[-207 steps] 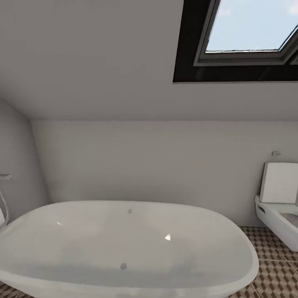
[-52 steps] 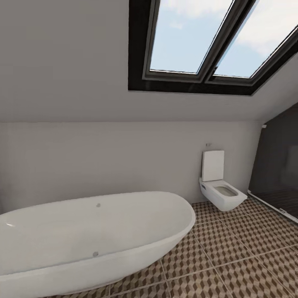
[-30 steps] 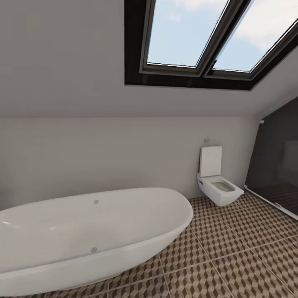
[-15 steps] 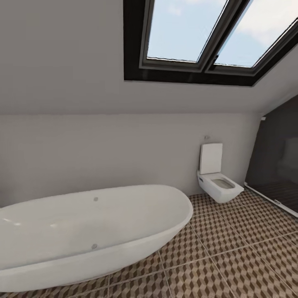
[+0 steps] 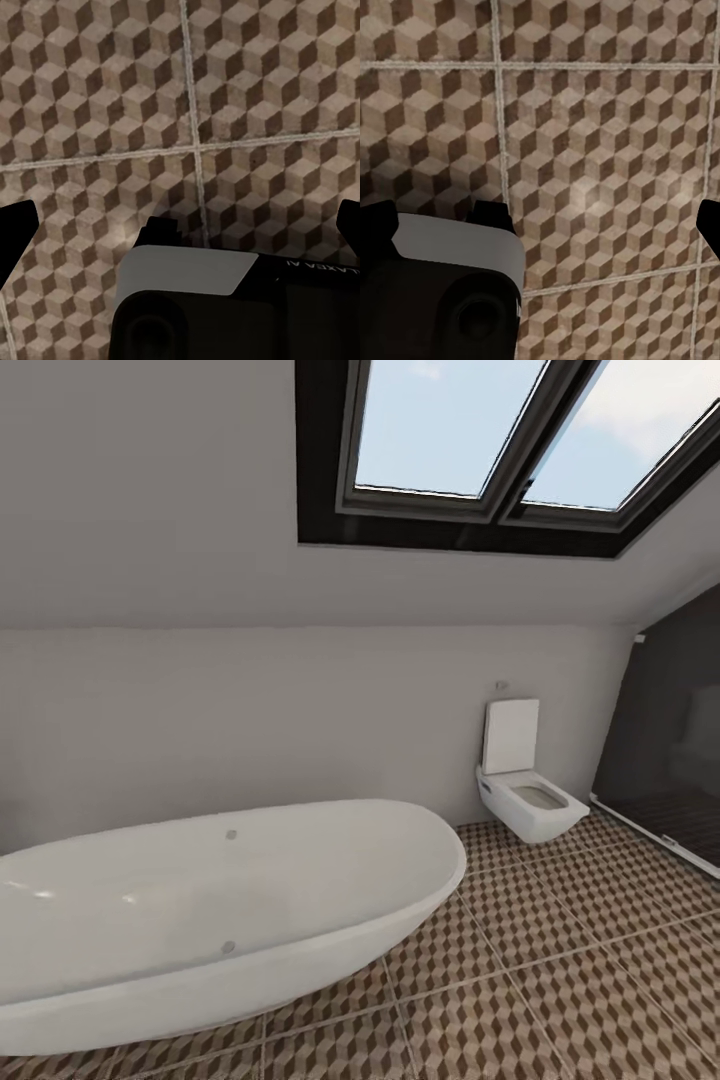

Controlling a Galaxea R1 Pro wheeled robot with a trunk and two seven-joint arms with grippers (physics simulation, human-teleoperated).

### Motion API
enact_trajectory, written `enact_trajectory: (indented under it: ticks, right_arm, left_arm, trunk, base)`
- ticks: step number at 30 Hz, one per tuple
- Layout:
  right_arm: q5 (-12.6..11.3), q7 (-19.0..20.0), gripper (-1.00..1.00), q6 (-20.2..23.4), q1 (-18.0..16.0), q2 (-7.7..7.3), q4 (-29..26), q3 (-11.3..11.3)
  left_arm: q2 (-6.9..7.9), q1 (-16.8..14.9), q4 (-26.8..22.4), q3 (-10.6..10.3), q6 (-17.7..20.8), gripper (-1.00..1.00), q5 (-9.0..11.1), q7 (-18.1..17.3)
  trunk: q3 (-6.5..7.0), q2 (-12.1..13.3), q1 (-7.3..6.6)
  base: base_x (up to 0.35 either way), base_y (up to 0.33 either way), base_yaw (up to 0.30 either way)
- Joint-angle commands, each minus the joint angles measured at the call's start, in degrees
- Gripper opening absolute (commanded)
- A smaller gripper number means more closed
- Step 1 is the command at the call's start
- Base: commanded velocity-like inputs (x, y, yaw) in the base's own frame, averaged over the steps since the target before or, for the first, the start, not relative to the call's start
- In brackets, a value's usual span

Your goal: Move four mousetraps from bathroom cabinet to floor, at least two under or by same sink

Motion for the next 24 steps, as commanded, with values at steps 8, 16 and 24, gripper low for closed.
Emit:
enact_trajectory:
  ticks: [8,16,24]
  right_arm:
    - [-0.35,-0.13,1.00,0.15,-0.05,0.05,0.09,0.49]
    - [-0.35,-0.13,1.00,0.15,-0.06,0.05,0.09,0.49]
    - [-0.35,-0.13,1.00,0.15,-0.07,0.05,0.08,0.49]
  left_arm:
    - [0.10,-0.08,-0.22,-0.16,0.23,1.00,-0.07,0.31]
    - [0.21,-0.08,0.09,-0.16,0.22,1.00,-0.03,0.30]
    - [0.22,-0.08,0.13,-0.16,0.09,1.00,0.03,0.29]
  trunk:
    - [-0.81,-0.05,0.00]
    - [-1.55,-0.05,0.00]
    - [-2.28,-0.05,0.00]
  base:
    - [0.161,0.000,0.000]
    - [0.294,0.000,0.000]
    - [0.101,0.000,-0.005]
